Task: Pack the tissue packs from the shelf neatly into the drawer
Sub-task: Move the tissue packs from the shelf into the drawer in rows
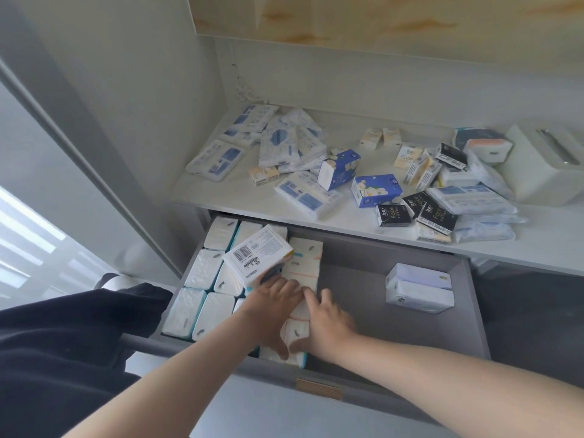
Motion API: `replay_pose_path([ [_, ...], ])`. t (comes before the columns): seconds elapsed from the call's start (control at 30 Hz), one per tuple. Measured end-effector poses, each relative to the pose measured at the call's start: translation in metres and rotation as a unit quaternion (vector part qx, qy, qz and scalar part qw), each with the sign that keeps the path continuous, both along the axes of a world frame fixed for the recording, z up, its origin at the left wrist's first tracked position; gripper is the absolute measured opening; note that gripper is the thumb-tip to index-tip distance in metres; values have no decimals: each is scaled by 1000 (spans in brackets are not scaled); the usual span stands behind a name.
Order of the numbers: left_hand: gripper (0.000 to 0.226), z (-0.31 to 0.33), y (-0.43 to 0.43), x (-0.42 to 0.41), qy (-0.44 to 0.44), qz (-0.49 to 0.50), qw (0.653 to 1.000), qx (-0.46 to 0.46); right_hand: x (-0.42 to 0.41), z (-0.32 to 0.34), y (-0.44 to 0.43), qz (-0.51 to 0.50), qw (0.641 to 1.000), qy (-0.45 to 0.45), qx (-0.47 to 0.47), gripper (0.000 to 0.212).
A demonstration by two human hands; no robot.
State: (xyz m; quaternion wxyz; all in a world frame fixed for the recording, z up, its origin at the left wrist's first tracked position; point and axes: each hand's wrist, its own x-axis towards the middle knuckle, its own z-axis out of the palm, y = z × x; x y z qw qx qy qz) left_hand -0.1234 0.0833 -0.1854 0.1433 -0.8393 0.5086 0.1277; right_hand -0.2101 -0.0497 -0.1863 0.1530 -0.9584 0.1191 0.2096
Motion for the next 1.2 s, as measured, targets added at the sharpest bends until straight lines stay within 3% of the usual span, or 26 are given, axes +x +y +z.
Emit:
replay_pose_path([
  [0.07, 103, 10, -2, 3, 29, 9, 999, -11, 5, 1, -1, 5, 1000, 24, -4, 109],
  [0.17, 42, 35, -6, 15, 82, 21, 990, -113, 13, 5, 1, 47, 997, 52, -37, 108],
  [0.27, 28, 53, -2, 33, 20, 14, 965, -262, 27, 14, -2, 64, 993, 94, -44, 108],
  [0.33, 40, 59, 5, 43, -50, 65, 960, -269, 37, 25, -10, 72, 991, 105, -42, 100],
  [0.43, 85, 57, 18, 51, -39, 214, 960, -179, 48, 43, -24, 57, 996, 68, 1, 71],
  [0.6, 87, 58, 24, 60, 119, 319, 917, -205, 59, 66, -48, 2, 994, -57, 88, 57],
  [0.7, 83, 72, 15, 64, 278, 351, 851, -275, 62, 83, -58, -10, 980, -132, 148, 60],
  [0.77, 83, 79, 6, 61, 322, 336, 822, -329, 62, 92, -61, -69, 955, -136, 254, 61],
  [0.87, 88, 82, -10, 49, 323, 272, 830, -366, 63, 101, -65, -203, 869, -59, 447, 50],
  [0.97, 87, 78, -29, 36, 297, 243, 847, -368, 58, 108, -74, -245, 831, -3, 499, 63],
  [1.07, 91, 72, -43, 27, 291, 223, 864, -346, 50, 116, -85, -248, 870, -14, 426, 50],
  [1.2, 75, 59, -51, 27, 260, 129, 916, -277, 38, 121, -98, -182, 965, 21, 187, 52],
])
